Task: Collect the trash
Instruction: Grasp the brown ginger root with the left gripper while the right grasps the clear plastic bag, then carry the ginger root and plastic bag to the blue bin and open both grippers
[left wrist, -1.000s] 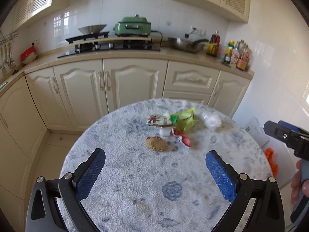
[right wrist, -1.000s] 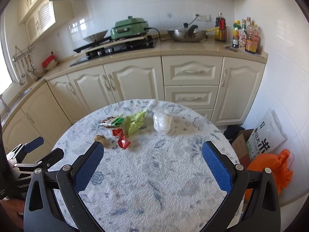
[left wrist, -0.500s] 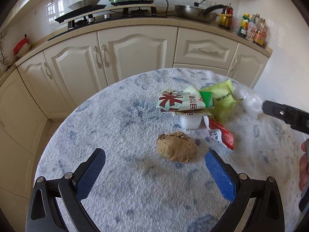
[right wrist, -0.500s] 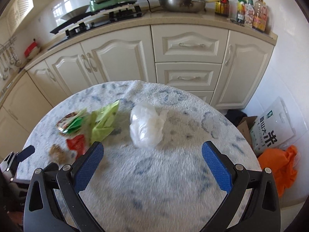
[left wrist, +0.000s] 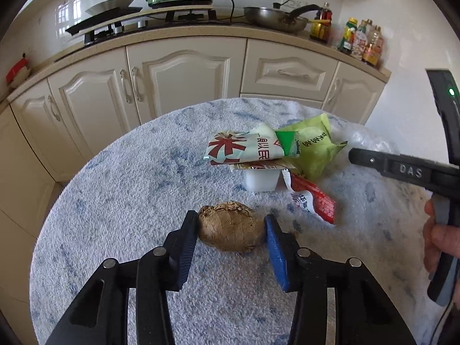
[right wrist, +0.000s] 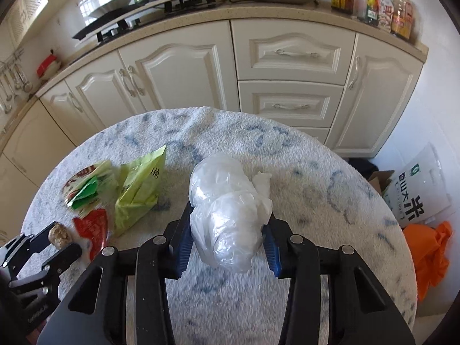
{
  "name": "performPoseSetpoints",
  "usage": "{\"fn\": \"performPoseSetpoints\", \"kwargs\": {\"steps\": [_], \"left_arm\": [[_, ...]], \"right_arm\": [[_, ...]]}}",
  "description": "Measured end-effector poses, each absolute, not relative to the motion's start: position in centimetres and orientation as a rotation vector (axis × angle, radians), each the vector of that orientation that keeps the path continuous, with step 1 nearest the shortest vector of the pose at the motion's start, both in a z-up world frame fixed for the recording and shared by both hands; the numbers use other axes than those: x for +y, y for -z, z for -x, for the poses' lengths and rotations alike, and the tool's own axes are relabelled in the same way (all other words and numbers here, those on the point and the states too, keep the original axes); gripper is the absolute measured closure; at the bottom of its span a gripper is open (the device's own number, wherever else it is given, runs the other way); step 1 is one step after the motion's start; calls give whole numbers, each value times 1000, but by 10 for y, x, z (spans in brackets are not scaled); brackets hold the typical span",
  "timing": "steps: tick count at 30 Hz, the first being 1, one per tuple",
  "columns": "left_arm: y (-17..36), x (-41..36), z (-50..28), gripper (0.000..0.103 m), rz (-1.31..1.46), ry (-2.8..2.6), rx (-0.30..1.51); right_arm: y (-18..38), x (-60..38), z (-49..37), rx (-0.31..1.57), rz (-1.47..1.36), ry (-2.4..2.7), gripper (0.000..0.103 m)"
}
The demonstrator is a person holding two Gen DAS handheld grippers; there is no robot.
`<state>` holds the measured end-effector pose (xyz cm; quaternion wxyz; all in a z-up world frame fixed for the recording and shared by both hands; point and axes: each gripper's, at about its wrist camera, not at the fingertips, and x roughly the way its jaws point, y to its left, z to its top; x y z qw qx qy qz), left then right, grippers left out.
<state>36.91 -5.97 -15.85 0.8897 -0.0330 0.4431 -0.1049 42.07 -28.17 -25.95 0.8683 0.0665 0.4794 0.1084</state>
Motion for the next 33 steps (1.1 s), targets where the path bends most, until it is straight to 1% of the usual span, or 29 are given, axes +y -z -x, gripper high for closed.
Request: {"fn": "performPoseSetpoints", "kwargs": {"steps": [6, 16, 25, 33], "left_arm": [[150, -50, -358, 61, 122, 246, 919], [109, -50, -283, 61, 126, 286, 831], [62, -74, -215, 61, 68, 351, 704], [28, -103, -172, 61, 34, 405, 620]], "right_arm": [[235, -298, -376, 968, -196, -239, 60], [196, -327, -291, 903, -265, -246, 60], [161, -360, -231, 812, -300, -222, 60], [135, -392, -198, 732, -313, -187, 60]]}}
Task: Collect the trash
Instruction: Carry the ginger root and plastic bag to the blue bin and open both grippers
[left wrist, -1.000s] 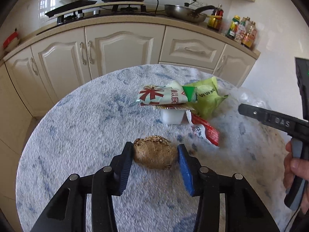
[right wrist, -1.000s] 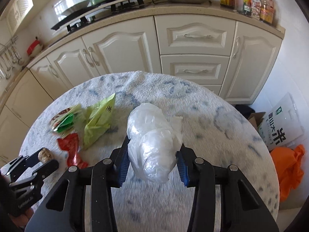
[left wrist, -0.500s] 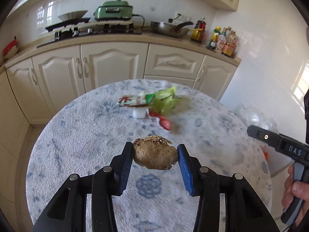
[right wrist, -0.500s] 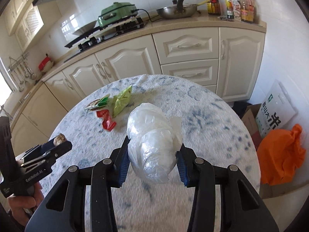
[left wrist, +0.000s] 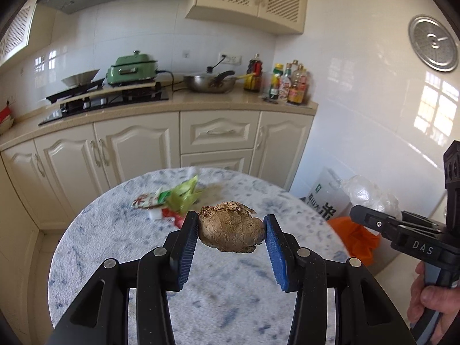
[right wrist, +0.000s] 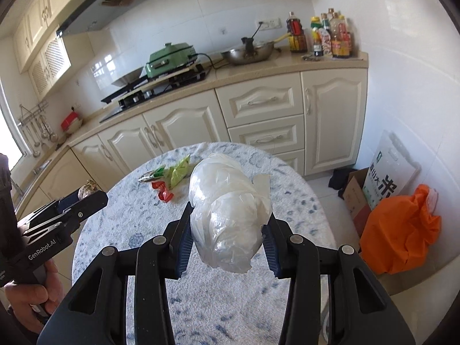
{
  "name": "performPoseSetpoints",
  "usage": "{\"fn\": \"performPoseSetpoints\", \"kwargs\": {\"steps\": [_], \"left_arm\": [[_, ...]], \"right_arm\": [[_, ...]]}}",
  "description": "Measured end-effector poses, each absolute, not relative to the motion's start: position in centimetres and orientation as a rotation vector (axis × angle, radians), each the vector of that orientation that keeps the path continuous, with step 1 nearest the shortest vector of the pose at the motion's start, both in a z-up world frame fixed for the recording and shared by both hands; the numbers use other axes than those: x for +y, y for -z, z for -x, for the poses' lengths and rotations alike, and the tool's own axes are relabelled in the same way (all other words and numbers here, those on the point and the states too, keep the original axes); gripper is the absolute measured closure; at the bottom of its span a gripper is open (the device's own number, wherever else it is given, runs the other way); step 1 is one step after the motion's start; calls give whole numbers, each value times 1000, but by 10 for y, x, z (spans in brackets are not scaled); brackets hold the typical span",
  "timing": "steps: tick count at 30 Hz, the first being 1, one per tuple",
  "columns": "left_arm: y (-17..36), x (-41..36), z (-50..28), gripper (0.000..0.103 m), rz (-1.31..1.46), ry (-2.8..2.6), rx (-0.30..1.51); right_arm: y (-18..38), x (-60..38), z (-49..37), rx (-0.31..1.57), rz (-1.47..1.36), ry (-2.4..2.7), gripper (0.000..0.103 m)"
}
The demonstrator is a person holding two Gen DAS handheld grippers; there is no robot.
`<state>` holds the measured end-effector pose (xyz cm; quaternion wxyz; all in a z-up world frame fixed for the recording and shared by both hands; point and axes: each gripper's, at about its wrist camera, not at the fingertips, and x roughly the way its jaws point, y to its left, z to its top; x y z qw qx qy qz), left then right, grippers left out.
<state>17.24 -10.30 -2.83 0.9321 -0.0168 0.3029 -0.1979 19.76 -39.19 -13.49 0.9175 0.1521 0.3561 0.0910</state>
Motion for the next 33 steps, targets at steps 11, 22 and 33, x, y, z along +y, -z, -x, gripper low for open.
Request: {"fn": "performPoseSetpoints", "kwargs": {"steps": [11, 22, 33], "left_arm": [[1, -176, -143, 61, -7, 601, 557], [21, -300, -119, 61, -101, 881, 619], [85, -437, -107, 61, -240, 1082, 831]], "right_arm": [[121, -478, -145, 659, -381, -21, 60], [159, -594, -63, 696, -483, 275, 60], [249, -673, -14, 839, -629, 437, 60]]}}
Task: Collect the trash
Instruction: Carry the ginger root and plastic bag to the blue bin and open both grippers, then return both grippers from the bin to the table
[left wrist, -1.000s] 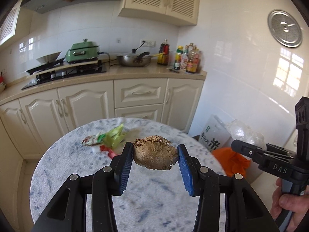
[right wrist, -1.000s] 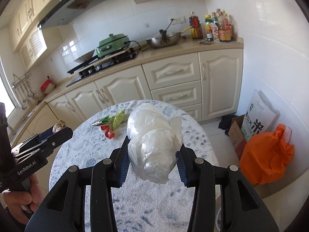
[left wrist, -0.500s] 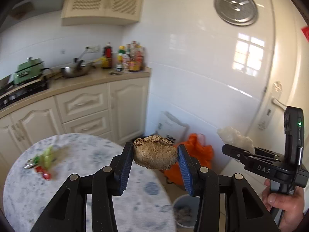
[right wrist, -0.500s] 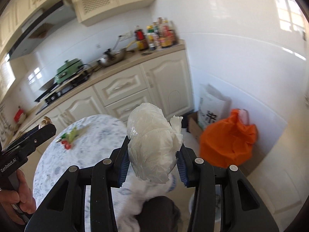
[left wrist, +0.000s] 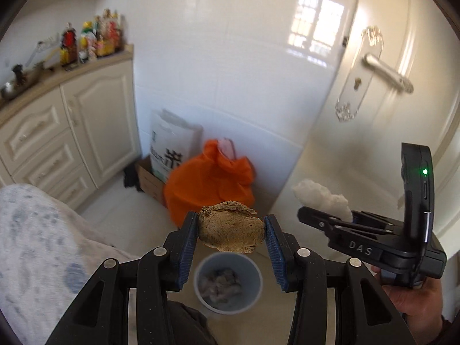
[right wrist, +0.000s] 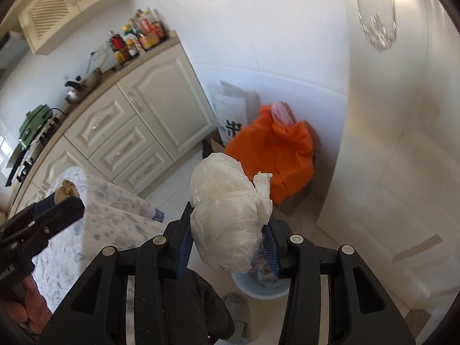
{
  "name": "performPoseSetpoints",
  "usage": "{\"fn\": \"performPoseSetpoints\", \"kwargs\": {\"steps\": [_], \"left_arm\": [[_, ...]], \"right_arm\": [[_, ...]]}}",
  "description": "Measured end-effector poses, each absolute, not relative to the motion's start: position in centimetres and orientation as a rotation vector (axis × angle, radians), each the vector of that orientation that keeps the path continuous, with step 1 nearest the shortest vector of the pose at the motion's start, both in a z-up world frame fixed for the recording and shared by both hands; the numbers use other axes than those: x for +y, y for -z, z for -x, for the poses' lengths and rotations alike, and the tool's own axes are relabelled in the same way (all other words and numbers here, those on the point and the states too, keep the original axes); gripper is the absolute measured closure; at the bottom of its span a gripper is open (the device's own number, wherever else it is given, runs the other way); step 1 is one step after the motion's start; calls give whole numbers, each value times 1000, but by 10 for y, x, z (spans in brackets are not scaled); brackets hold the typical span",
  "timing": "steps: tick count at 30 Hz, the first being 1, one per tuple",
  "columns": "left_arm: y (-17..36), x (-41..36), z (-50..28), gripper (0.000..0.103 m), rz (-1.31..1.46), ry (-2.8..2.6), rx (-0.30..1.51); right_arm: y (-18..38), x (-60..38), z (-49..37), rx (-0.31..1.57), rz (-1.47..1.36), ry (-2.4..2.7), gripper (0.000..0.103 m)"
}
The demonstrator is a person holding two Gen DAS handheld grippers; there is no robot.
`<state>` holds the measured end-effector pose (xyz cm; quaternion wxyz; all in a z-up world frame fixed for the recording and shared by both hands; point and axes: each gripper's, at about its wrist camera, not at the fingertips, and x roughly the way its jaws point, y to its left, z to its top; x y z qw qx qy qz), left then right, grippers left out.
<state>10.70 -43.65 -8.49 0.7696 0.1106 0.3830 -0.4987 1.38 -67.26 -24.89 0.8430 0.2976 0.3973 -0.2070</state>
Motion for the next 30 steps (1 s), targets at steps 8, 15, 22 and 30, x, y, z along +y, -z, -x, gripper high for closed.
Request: {"fn": "performPoseSetpoints", "kwargs": {"steps": [8, 15, 22, 30], "left_arm": [[143, -516, -120, 61, -320, 1096, 1006], [161, -569, -144, 58, -361, 1097, 1093], [178, -580, -153, 16, -401, 1008, 1105], [154, -565, -141, 2, -398, 958, 984]], "right_arm": [[306, -696, -7, 921, -738, 457, 60], [333, -707, -11, 950, -792, 451, 57], [353, -710, -14, 983, -828, 473, 28], [347, -706, -13, 1002, -817, 517, 0]]}}
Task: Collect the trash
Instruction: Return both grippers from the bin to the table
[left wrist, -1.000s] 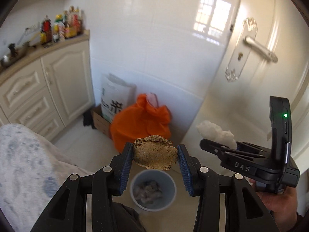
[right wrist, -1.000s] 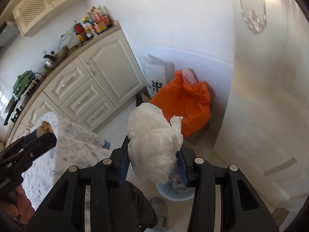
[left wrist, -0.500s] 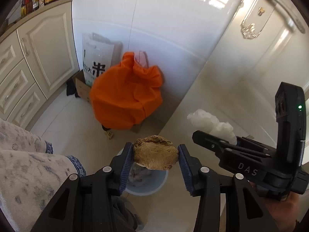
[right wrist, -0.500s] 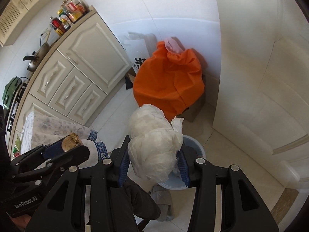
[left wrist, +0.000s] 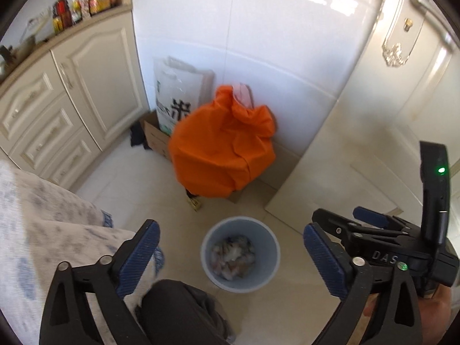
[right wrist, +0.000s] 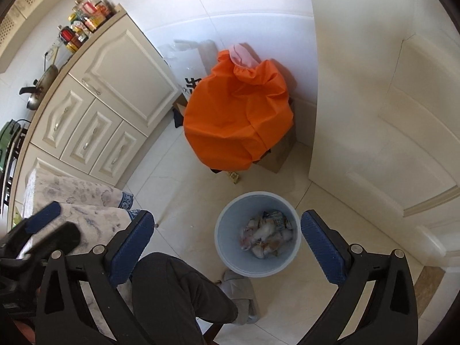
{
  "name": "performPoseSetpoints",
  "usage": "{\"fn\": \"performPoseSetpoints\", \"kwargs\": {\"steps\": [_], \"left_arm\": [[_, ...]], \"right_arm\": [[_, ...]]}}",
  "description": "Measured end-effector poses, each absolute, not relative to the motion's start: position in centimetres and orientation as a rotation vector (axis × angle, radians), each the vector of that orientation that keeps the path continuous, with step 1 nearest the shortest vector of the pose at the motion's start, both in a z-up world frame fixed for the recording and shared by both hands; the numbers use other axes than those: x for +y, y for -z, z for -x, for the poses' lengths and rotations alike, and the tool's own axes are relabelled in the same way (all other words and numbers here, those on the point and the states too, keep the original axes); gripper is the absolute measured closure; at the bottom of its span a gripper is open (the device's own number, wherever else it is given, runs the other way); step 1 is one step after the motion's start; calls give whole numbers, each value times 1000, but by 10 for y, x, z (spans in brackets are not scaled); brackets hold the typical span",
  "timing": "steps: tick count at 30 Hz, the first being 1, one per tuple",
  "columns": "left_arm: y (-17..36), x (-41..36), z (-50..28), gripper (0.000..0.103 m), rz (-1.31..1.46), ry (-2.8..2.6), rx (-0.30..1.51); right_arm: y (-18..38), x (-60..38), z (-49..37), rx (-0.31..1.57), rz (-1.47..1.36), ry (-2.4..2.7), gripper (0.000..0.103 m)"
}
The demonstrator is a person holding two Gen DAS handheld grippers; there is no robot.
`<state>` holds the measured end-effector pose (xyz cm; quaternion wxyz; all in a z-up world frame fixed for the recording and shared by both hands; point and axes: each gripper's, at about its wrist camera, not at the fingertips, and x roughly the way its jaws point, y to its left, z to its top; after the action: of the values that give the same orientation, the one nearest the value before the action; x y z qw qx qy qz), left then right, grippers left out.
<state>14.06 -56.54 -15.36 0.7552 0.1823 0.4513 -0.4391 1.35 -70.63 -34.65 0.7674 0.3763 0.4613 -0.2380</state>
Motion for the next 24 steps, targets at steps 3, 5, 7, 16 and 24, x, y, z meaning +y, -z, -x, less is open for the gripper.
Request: {"fn": "performPoseSetpoints", "kwargs": {"steps": [3, 5, 7, 16, 24], "left_arm": [[134, -548, -132, 1, -377, 948, 946], [122, -535, -129, 1, -358, 938, 925], [108, -516, -126, 1, -337, 926, 910], [54, -409, -129, 1, -213, 878, 834], [16, -311, -131, 1, -119, 780, 749]], "right_arm": [[338, -703, -15, 998, -802, 529, 0], [329, -699, -17, 984, -794, 523, 0], [319, -694, -21, 972, -780, 517, 0], [250, -647, -56, 893, -660, 438, 0], [182, -588, -97, 803, -530, 334, 0]]}}
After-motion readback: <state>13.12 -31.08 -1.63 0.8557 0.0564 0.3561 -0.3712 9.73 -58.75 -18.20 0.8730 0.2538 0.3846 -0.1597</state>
